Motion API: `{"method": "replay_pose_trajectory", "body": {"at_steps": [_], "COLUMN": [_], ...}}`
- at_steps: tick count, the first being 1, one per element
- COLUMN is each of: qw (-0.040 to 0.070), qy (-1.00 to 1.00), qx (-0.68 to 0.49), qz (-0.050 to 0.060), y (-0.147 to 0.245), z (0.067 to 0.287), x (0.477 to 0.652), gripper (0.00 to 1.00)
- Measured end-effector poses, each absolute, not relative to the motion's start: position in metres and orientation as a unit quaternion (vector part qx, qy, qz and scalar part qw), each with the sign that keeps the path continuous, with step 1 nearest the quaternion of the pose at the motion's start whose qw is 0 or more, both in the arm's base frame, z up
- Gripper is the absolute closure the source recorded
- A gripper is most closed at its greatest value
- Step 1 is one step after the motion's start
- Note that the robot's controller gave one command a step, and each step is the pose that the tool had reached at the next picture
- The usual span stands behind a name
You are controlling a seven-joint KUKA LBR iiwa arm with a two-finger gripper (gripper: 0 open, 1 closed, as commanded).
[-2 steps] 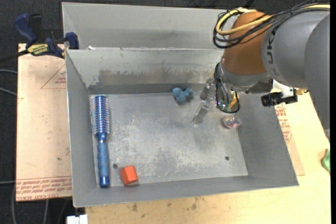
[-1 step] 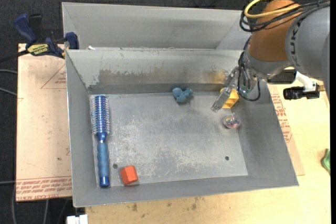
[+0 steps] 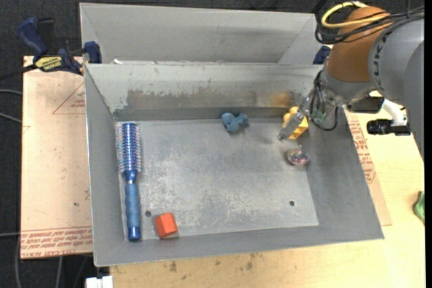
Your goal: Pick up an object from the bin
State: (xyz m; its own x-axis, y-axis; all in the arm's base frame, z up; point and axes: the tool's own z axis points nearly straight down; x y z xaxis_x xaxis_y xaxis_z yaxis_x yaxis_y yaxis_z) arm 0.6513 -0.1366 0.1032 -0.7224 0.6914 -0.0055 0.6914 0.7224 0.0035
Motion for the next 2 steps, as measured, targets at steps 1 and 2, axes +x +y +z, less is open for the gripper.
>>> {"method": "replay_pose_trajectory", "body": {"at_steps": [1, 2], "qw": [0.011, 0.006], "qy": [0.938, 0.936], "qx": [0.347, 0.353], "qz": [0.001, 0.005], "y": [-0.1416, -0.1485], "z": [0.0825, 0.0874], "x": [0.6547, 0.6586], "gripper": [0.00, 0.00]}}
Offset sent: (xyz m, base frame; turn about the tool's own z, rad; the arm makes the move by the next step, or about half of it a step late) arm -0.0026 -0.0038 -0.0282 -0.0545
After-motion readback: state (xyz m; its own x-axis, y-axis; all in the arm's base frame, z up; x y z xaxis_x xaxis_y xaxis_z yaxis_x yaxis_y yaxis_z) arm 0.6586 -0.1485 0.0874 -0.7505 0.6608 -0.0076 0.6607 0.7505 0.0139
